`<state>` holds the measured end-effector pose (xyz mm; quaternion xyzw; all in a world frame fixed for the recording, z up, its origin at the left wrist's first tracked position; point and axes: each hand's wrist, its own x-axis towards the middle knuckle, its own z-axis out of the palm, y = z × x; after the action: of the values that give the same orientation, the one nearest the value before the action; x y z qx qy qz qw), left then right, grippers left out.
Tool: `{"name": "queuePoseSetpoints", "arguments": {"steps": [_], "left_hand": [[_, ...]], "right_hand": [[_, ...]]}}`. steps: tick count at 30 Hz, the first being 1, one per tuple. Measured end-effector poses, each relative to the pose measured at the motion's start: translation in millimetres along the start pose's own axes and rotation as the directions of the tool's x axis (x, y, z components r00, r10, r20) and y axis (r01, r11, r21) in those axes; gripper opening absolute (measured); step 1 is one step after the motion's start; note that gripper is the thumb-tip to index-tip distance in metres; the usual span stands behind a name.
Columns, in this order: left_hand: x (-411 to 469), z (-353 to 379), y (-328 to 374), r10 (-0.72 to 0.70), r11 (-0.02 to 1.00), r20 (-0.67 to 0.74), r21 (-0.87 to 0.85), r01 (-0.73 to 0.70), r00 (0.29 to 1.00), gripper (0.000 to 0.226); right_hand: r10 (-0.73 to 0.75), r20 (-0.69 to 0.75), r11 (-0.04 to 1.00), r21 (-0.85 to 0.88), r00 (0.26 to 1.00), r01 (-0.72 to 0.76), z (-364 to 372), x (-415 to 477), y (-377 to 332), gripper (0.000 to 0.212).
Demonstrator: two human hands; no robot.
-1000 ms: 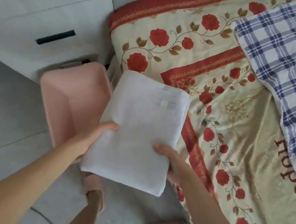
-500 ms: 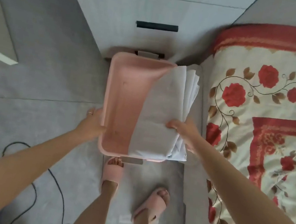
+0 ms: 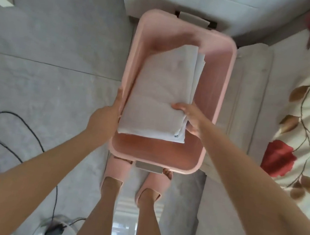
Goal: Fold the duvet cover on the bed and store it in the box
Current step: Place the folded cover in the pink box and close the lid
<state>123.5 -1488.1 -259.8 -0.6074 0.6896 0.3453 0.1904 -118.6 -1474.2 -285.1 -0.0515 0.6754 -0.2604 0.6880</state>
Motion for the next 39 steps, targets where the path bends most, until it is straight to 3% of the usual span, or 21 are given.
{"name": "queuePoseSetpoints", "arguments": {"steps": [2,4,8,10,11,14,16,20,23,27,30,35,37,39], "left_hand": [[6,5,-3,-0.005,1.000,-0.010,-0.017,0.005,1.000,0.082],[7,9,-1,0.028,0.999,-0.019,-0.046,-0.028,0.999,0.085],[6,22,-2,0.019,1.000,-0.070,0.023,-0.017,0.997,0.087],[4,29,-3,0.004,0.998,-0.077,0.059,0.001,0.997,0.088],[3,31,-2,-0.002,0.998,-0.078,0.064,0.007,0.997,0.090],[0,36,0,-0.011,0.998,-0.083,0.063,0.016,0.996,0.096],[1,36,-2,-0.003,0.999,-0.097,0.054,0.009,0.995,0.097],[-1,37,-5,0.015,0.999,-0.103,0.036,-0.012,0.995,0.095],[1,36,-11,0.036,0.999,-0.108,-0.026,-0.039,0.994,0.090],[8,35,-18,0.107,0.987,-0.113,-0.111,-0.119,0.988,0.078],[11,39,-15,0.093,0.995,-0.080,-0.040,-0.097,0.992,0.080],[8,40,-17,0.055,0.998,-0.028,0.014,-0.054,0.998,0.082],[8,36,-16,0.045,0.999,-0.002,0.030,-0.045,0.999,0.080],[5,28,-10,0.031,0.998,0.034,0.060,-0.033,0.999,0.080]], "right_hand": [[0.064,0.058,0.996,-0.066,0.996,-0.060,-7,24,12,0.023],[0.130,0.080,0.983,-0.137,0.988,-0.119,-11,44,27,0.026],[0.194,-0.029,0.972,-0.127,0.980,-0.197,-11,77,62,0.022],[0.188,-0.174,0.965,-0.150,0.967,-0.215,-13,90,82,0.049],[0.153,-0.266,0.942,-0.252,0.952,-0.222,-14,94,89,0.066],[0.045,-0.404,0.708,-0.632,0.914,-0.314,-3,97,101,0.107],[0.033,-0.421,0.688,-0.648,0.906,-0.326,10,97,106,0.126],[0.190,-0.454,0.656,-0.601,0.871,-0.456,21,95,130,0.145],[0.058,-0.384,0.625,-0.706,0.922,-0.333,13,92,148,0.136],[-0.192,-0.254,0.458,-0.878,0.948,-0.142,2,101,171,0.093],[-0.154,-0.218,0.385,-0.912,0.964,-0.145,3,106,174,0.067],[0.042,-0.167,0.150,-0.974,0.985,-0.172,6,84,123,0.059],[-0.001,-0.162,0.185,-0.970,0.987,-0.159,5,61,93,0.053],[-0.207,-0.177,0.353,-0.931,0.962,-0.096,2,28,65,0.045]]}}
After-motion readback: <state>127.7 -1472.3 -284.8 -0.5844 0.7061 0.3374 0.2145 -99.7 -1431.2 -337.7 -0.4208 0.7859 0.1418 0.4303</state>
